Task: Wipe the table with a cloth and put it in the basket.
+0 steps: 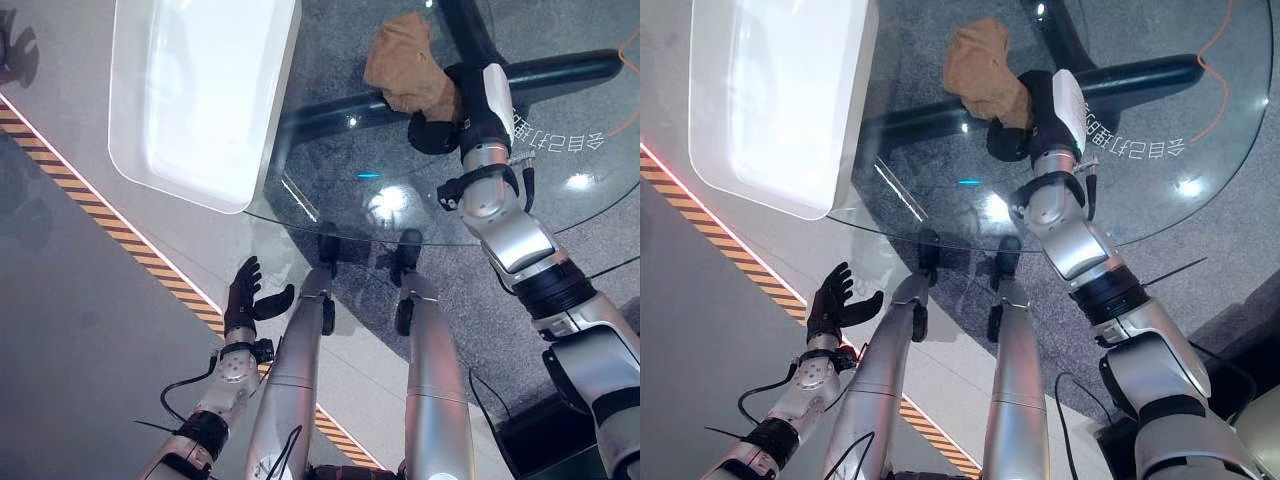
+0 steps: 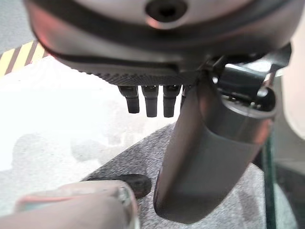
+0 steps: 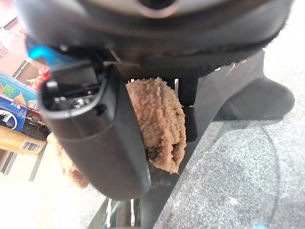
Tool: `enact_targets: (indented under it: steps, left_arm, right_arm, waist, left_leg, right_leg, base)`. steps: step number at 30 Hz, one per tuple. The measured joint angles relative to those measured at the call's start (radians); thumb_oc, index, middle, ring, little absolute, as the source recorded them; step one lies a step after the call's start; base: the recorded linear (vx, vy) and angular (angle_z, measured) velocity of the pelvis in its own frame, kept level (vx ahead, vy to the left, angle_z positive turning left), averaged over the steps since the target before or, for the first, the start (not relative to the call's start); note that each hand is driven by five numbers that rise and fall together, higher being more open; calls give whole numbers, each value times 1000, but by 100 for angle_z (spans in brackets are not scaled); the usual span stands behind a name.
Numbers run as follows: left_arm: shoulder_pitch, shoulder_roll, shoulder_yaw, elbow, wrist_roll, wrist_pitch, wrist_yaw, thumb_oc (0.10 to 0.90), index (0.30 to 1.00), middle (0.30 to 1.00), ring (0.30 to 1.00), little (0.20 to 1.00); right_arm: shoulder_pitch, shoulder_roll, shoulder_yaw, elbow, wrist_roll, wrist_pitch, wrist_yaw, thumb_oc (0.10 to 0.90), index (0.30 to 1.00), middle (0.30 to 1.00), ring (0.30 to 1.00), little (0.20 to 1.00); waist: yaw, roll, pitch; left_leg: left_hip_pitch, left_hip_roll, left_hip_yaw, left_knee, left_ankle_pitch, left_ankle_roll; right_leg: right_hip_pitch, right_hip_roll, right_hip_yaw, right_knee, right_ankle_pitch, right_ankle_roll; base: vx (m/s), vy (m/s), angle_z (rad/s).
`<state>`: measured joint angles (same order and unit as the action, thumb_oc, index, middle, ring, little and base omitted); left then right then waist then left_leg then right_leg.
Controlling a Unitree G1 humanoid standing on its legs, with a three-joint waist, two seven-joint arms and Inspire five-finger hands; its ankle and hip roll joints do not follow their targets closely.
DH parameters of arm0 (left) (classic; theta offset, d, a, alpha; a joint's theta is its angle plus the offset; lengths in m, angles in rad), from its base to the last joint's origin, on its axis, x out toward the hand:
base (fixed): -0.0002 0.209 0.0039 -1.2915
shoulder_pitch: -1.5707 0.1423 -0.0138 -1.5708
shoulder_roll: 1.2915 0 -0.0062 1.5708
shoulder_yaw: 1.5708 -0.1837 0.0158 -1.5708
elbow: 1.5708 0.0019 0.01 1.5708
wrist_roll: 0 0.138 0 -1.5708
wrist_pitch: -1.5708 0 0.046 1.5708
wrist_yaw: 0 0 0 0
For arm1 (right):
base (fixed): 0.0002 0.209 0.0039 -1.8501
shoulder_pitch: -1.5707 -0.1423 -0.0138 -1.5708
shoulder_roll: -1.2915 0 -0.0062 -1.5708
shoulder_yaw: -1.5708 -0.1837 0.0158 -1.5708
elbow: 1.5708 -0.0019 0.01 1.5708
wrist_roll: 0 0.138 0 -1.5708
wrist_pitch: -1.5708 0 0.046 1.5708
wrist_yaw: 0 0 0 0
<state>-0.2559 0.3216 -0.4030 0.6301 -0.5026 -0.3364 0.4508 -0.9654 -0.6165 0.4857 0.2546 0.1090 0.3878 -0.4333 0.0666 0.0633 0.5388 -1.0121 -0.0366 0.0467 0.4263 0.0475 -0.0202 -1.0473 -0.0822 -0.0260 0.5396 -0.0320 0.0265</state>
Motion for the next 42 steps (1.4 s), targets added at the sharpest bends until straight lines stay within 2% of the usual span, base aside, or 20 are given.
enact_targets:
  steps: [3, 6, 9, 13, 19, 26, 34, 38, 40, 42]
  left_arm:
    - [3, -4, 30, -14, -16, -7, 24, 800, 900, 900, 900, 900]
    - [12, -6, 74, -51, -21, -47, 105, 800, 900, 900, 900, 900]
    - [18, -3, 128, -132, -22, -79, 189, 800, 900, 900, 900, 900]
    - [18, -1, 198, -173, -15, -94, 288, 800, 900, 900, 900, 900]
    - [22, -3, 234, -223, 7, -115, 395, 800, 900, 900, 900, 900]
    - [30, -36, 274, -229, 5, -155, 391, 800, 900, 900, 900, 900]
    - [77, -35, 292, -438, 7, -220, 367, 800, 900, 900, 900, 900]
    - [92, 29, 301, -619, 56, -237, 369, 800, 900, 900, 900, 900]
    - [92, 93, 306, -734, 99, -245, 356, 800, 900, 900, 900, 900]
    - [89, 117, 310, -776, 125, -259, 329, 800, 900, 900, 900, 900]
  right_arm:
    - [4, -11, 0, -7, -26, -11, 36, 100, 300, 300, 300, 200]
    - [11, -21, 6, -9, -74, -16, 124, 100, 300, 300, 300, 200]
    - [41, -45, 15, -39, -75, -16, 157, 100, 300, 300, 300, 200]
    - [70, -31, 46, -41, -67, -32, 163, 100, 300, 300, 300, 200]
    - [117, -22, 46, -44, -57, -50, 147, 100, 300, 300, 300, 200]
    - [157, -11, 12, -66, 31, -72, 97, 100, 300, 300, 300, 200]
    - [283, 0, -57, -132, 102, -119, 78, 100, 300, 300, 300, 200]
    - [365, 15, -104, -181, 187, -166, 81, 100, 300, 300, 300, 200]
    - [426, 31, -134, -220, 279, -227, 103, 100, 300, 300, 300, 200]
    - [464, 43, -136, -244, 321, -276, 121, 100, 300, 300, 300, 200]
  waist:
    - [1, 0, 0]
    - [2, 1, 0]
    - [17, 1, 0]
    - [23, 1, 0]
    - [40, 0, 0]
    - [40, -1, 1]
    - [39, -8, 5]
    - [39, -10, 5]
    - [39, -10, 5]
    - [34, -10, 5]
  left_leg:
    - [2, 2, -4, -5, 2, -2]
    - [13, 5, -16, -8, 3, -4]
    - [19, 8, -29, -8, 5, -5]
    - [33, 14, -37, -8, 6, -6]
    - [49, 16, -51, -12, 4, -16]
    - [48, 14, -53, -11, 5, -13]
    - [51, 13, -58, -5, 3, -9]
    - [52, 13, -70, 0, 3, -9]
    - [53, 12, -72, 6, 3, -9]
    - [59, 12, -71, 10, 2, -8]
  right_leg:
    - [1, 2, -6, -1, -2, -3]
    - [17, 2, -21, -2, -8, -9]
    - [25, 5, -28, 1, -14, -16]
    - [44, 10, -48, 0, -19, -24]
    - [61, 12, -56, 0, -29, -26]
    - [66, 12, -58, -2, -26, -27]
    - [75, 11, -64, -4, -27, -27]
    - [85, 10, -77, -3, -28, -28]
    - [89, 10, -78, -2, -28, -28]
    - [96, 10, -77, -2, -28, -27]
  base:
    - [-2, -10, 1]
    - [-11, -60, 6]
    - [-7, -72, 8]
    - [-9, -79, 4]
    - [-2, -49, 4]
    - [0, -4, 0]
    - [2, -10, 1]
    - [3, -40, 6]
    - [0, 0, 0]
    - [0, 0, 0]
